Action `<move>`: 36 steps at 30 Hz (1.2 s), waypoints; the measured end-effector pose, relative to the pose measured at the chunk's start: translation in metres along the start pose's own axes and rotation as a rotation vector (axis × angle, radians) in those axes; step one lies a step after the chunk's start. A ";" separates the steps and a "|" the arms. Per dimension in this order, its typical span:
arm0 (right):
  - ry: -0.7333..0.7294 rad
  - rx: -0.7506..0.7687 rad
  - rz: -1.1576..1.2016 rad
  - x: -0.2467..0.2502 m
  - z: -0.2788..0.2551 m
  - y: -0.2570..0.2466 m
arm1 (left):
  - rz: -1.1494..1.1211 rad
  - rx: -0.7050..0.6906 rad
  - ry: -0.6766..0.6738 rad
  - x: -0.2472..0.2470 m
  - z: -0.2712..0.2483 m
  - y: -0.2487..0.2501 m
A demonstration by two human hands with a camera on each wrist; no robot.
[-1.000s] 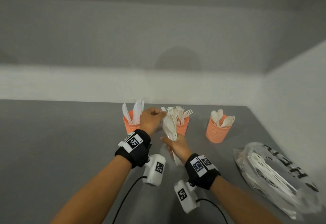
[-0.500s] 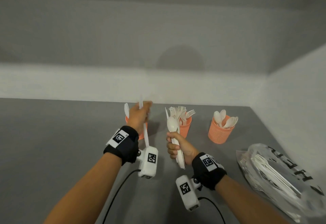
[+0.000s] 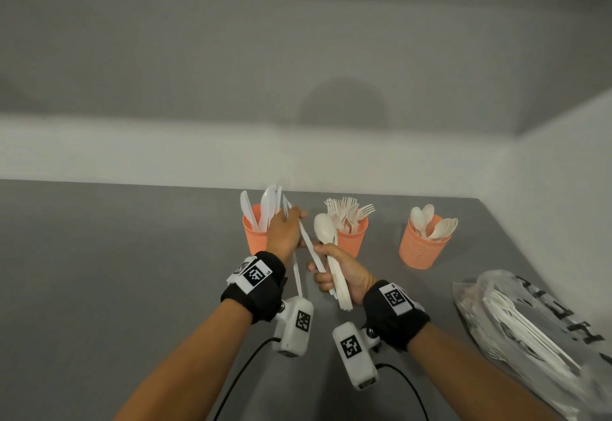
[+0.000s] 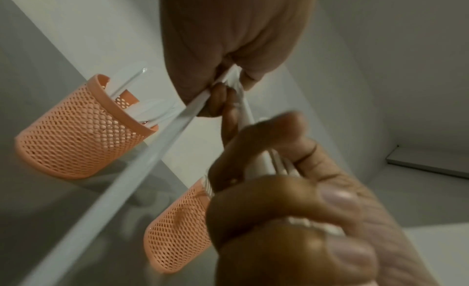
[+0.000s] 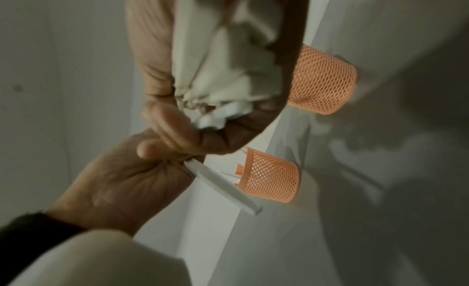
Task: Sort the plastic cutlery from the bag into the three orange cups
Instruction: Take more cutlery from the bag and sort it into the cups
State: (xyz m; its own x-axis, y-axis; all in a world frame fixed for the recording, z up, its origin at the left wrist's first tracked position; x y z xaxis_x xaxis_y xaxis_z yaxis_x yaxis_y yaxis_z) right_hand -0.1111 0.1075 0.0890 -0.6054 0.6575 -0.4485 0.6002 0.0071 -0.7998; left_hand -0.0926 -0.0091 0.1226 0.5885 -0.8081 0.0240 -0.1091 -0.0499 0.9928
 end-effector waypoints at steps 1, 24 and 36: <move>0.020 0.010 -0.014 -0.001 0.000 -0.001 | -0.012 0.005 0.017 0.000 0.003 -0.001; 0.299 0.137 -0.315 0.017 0.042 -0.014 | -0.119 -0.375 0.342 0.067 0.087 0.063; 0.207 0.073 -0.275 0.016 0.042 -0.018 | 0.289 -0.329 0.214 0.051 0.116 -0.034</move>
State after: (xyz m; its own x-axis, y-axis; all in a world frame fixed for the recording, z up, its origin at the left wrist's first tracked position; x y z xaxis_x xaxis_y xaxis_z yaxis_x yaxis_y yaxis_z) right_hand -0.1538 0.0862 0.0790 -0.6160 0.7773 -0.1279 0.3857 0.1559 -0.9094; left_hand -0.1516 -0.1167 0.0765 0.7267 -0.6210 0.2938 -0.0541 0.3746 0.9256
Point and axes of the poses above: each hand's wrist, its own z-axis towards the middle knuckle, its own x-axis out of the back of the hand, y = z × x, the point moved 2 cm from there along z, towards the middle knuckle, and after that the axes turned 1 degree about y, right-handed, at the moved point
